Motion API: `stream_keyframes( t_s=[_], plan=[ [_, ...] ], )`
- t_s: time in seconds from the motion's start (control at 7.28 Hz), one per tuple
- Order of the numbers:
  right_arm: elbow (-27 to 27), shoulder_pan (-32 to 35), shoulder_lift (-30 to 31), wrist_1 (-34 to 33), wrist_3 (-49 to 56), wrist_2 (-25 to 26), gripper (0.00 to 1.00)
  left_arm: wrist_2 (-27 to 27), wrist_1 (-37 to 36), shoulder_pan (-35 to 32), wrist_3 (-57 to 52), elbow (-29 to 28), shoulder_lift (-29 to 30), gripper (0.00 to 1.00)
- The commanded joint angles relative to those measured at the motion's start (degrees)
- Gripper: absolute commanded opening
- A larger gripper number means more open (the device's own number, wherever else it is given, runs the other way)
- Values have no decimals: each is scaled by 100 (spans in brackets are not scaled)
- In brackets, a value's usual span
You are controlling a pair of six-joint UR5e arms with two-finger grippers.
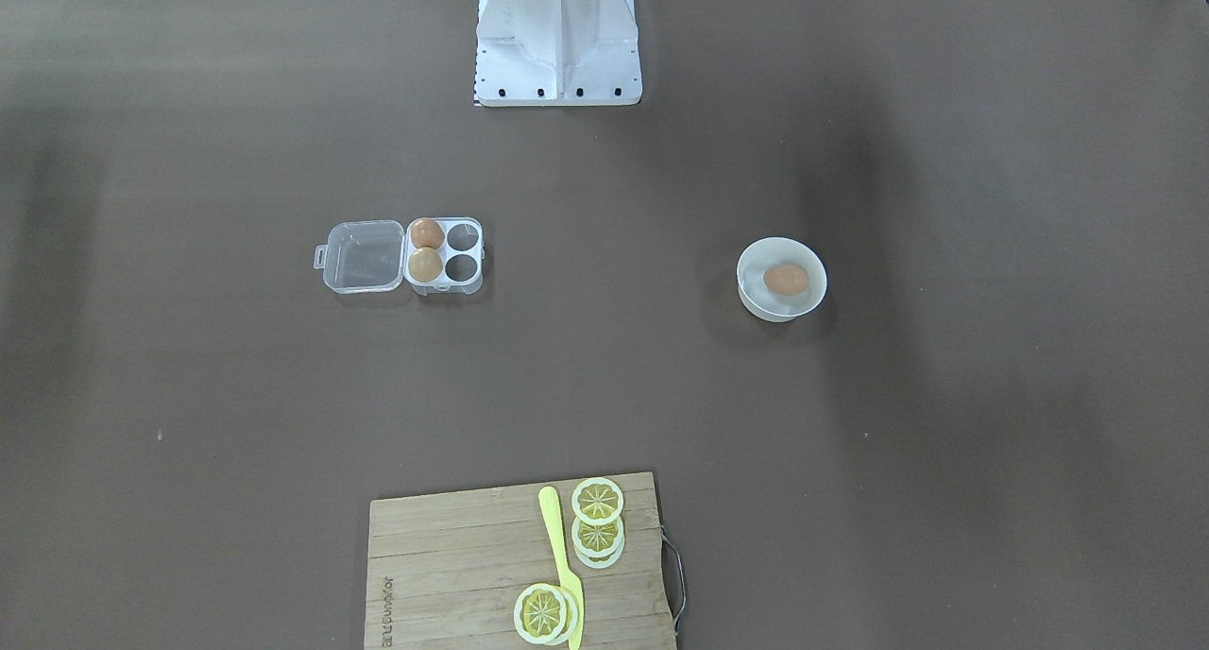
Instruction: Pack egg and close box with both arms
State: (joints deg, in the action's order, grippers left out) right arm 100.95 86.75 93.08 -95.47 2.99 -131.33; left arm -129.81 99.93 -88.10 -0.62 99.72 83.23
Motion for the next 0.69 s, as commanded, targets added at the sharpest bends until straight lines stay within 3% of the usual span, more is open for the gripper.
stream_keyframes(
  t_s=[0.0, 0.55],
  plan=[
    [12, 0, 9, -7, 0, -50, 100, 0, 0, 3, 0, -22, 1, 98],
    [12, 0, 0, -7, 0, -59, 100, -9, 0, -5, -26, 30, 1, 98]
  ],
)
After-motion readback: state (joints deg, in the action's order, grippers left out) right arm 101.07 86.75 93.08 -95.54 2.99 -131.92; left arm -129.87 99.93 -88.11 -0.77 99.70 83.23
